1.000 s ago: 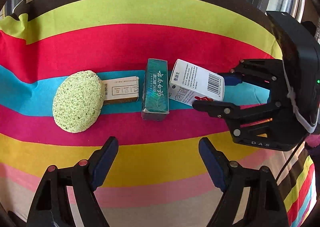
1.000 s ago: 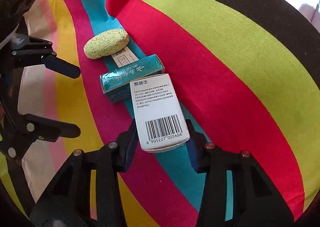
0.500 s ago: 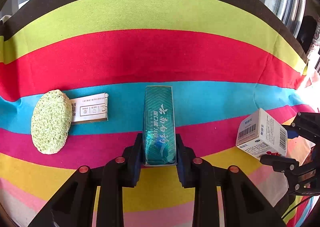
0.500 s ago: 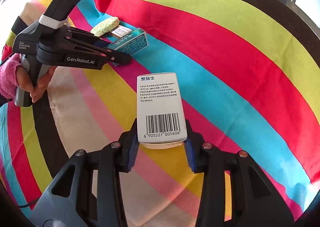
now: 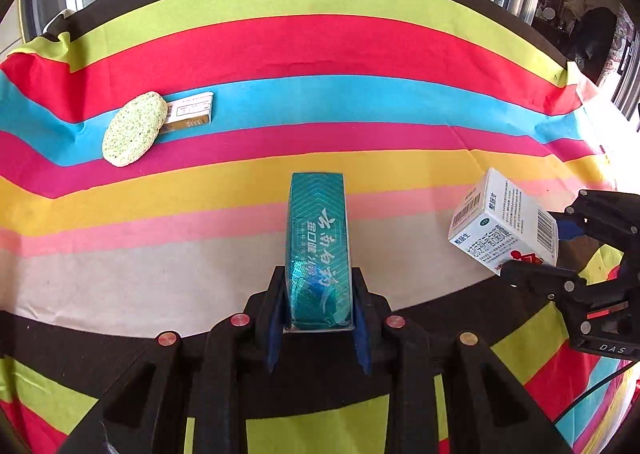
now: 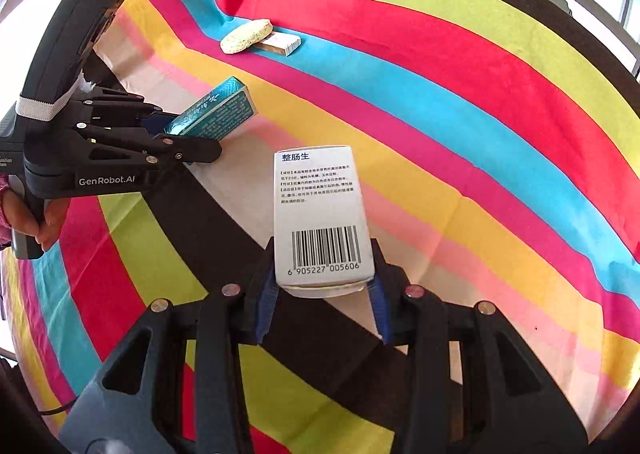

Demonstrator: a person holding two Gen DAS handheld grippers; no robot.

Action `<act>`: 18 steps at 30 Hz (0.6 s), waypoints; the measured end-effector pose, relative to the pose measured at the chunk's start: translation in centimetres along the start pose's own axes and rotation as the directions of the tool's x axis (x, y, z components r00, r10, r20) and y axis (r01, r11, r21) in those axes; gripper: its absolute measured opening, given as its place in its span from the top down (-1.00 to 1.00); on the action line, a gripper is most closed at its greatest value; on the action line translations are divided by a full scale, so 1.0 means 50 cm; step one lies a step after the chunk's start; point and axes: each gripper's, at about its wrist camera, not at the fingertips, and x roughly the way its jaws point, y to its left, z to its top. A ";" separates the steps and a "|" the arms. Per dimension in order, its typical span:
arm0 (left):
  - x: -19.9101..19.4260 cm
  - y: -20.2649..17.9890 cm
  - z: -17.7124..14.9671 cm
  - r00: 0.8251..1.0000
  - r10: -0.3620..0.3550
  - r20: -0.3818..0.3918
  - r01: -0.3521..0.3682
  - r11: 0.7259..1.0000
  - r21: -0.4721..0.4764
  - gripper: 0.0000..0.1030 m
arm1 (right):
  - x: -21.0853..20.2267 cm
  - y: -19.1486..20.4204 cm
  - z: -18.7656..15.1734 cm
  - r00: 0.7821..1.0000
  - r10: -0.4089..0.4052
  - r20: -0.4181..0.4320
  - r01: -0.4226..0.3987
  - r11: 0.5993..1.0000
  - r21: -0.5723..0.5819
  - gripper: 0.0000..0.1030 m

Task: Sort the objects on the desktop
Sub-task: 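Carry the teal box and white medicine box with both tools toward the bin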

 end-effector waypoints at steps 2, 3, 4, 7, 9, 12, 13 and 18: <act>-0.019 -0.001 -0.009 1.000 -0.001 -0.001 0.001 1.000 -0.006 0.42 | -0.010 0.025 -0.014 1.000 -0.003 -0.008 0.003 1.000 0.002 0.16; -0.019 -0.001 -0.014 1.000 -0.001 0.000 0.001 1.000 -0.010 0.42 | -0.018 0.037 -0.022 1.000 -0.004 -0.013 0.004 1.000 0.003 0.16; -0.036 0.003 -0.021 1.000 -0.003 0.002 0.003 1.000 -0.016 0.42 | -0.019 0.051 -0.026 1.000 -0.005 -0.017 0.005 1.000 0.003 0.16; -0.040 0.007 -0.036 1.000 -0.002 0.001 0.002 1.000 -0.022 0.42 | -0.028 0.086 -0.041 1.000 -0.003 -0.023 0.003 1.000 0.018 0.16; -0.049 0.004 -0.053 1.000 -0.002 0.006 0.002 1.000 -0.021 0.42 | -0.032 0.109 -0.050 1.000 0.001 -0.024 0.000 1.000 0.025 0.16; -0.074 0.007 -0.077 1.000 -0.003 0.016 0.003 1.000 -0.028 0.42 | -0.040 0.139 -0.061 1.000 0.008 -0.022 -0.007 0.999 0.040 0.16; -0.081 0.008 -0.084 1.000 -0.004 0.020 0.005 0.999 -0.032 0.42 | -0.041 0.150 -0.064 1.000 0.009 -0.022 -0.009 0.999 0.041 0.16; -0.126 0.017 -0.123 0.999 -0.006 0.039 0.009 0.998 -0.057 0.42 | -0.056 0.204 -0.079 1.000 0.017 -0.019 -0.017 0.999 0.039 0.16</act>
